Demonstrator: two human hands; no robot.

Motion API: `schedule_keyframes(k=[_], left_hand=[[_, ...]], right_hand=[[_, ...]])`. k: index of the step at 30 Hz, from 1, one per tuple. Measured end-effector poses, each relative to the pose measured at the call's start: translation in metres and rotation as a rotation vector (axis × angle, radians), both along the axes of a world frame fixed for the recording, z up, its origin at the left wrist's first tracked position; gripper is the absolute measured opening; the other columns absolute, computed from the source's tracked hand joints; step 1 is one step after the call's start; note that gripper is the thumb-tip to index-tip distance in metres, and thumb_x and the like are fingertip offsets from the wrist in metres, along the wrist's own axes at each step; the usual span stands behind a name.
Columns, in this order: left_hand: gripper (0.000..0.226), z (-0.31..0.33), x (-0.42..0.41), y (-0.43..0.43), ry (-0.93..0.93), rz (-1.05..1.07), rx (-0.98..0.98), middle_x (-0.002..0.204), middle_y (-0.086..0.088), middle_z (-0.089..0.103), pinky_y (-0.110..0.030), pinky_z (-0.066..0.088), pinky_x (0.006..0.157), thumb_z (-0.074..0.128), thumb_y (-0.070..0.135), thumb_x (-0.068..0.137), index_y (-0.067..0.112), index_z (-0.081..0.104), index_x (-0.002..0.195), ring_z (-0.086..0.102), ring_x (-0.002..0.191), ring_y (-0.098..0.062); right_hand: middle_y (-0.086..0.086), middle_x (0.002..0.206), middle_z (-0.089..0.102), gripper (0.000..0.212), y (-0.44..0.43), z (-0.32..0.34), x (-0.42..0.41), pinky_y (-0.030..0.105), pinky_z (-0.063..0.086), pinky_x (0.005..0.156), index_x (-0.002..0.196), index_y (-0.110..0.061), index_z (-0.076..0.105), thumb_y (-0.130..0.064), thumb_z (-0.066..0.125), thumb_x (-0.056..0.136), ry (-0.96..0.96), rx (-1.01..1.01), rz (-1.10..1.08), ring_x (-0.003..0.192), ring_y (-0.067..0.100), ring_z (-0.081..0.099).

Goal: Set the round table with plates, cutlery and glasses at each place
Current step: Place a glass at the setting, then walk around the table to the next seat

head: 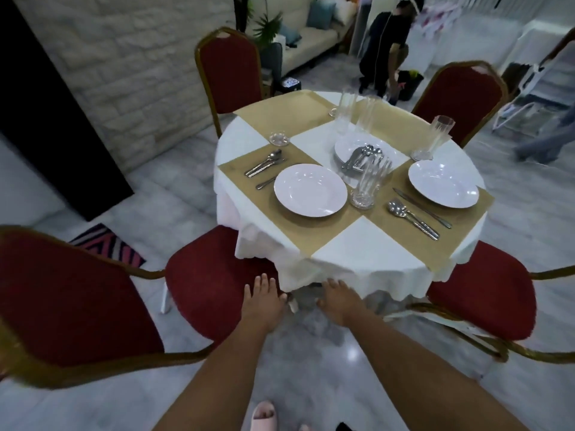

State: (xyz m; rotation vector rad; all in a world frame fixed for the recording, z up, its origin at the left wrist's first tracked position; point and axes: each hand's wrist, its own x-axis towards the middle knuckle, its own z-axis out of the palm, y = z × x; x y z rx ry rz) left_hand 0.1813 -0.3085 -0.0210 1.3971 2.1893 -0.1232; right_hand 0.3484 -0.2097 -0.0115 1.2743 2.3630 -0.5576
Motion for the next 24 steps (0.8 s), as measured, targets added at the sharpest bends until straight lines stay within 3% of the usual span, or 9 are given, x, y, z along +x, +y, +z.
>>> schedule_keyframes(k=[4,9,14,20,24], left_hand=[[0.059,-0.005,-0.006,-0.046,-0.015,0.120,-0.043,0.162,-0.011,-0.003,-0.046,-0.001,0.121,0.012,0.039,0.104,0.008,0.004,0.153,-0.004,0.149,-0.025],[0.060,-0.006,0.002,-0.103,-0.013,0.248,-0.081,0.161,-0.013,-0.003,-0.047,0.002,0.120,0.012,0.039,0.104,0.007,0.004,0.153,-0.003,0.149,-0.027],[0.059,-0.009,0.010,-0.165,0.016,0.368,-0.072,0.161,-0.014,0.002,-0.047,0.007,0.120,0.016,0.038,0.103,0.006,0.008,0.153,0.002,0.149,-0.028],[0.060,-0.017,0.006,-0.248,-0.087,0.556,-0.131,0.162,-0.011,-0.006,-0.045,0.000,0.120,0.012,0.040,0.103,0.009,0.002,0.154,-0.006,0.149,-0.025],[0.060,-0.029,-0.010,-0.311,-0.121,0.685,-0.149,0.162,-0.011,-0.005,-0.046,0.001,0.121,0.013,0.041,0.103,0.009,0.003,0.154,-0.006,0.149,-0.026]], right_hand=[[0.007,0.154,0.033,0.056,-0.027,-0.002,-0.025,0.044,0.028,0.115,0.148,-0.012,0.034,-0.042,0.035,0.100,0.002,-0.027,0.132,0.140,0.030,0.032],[0.008,0.161,0.018,0.061,-0.070,-0.007,-0.042,0.048,0.022,0.118,0.152,-0.009,0.026,-0.041,0.033,0.101,-0.048,-0.089,0.287,0.147,0.030,0.019],[0.008,0.161,0.021,0.058,-0.118,-0.010,-0.059,0.047,0.022,0.118,0.152,-0.009,0.027,-0.036,0.034,0.101,-0.053,-0.118,0.420,0.146,0.032,0.022],[0.014,0.148,0.045,0.054,-0.194,-0.032,-0.093,0.044,0.040,0.108,0.144,-0.011,0.041,-0.037,0.044,0.096,-0.082,-0.188,0.492,0.130,0.034,0.048],[0.010,0.157,0.030,0.057,-0.248,-0.039,-0.127,0.044,0.030,0.115,0.149,-0.015,0.034,-0.042,0.041,0.099,-0.144,-0.234,0.584,0.141,0.031,0.033]])
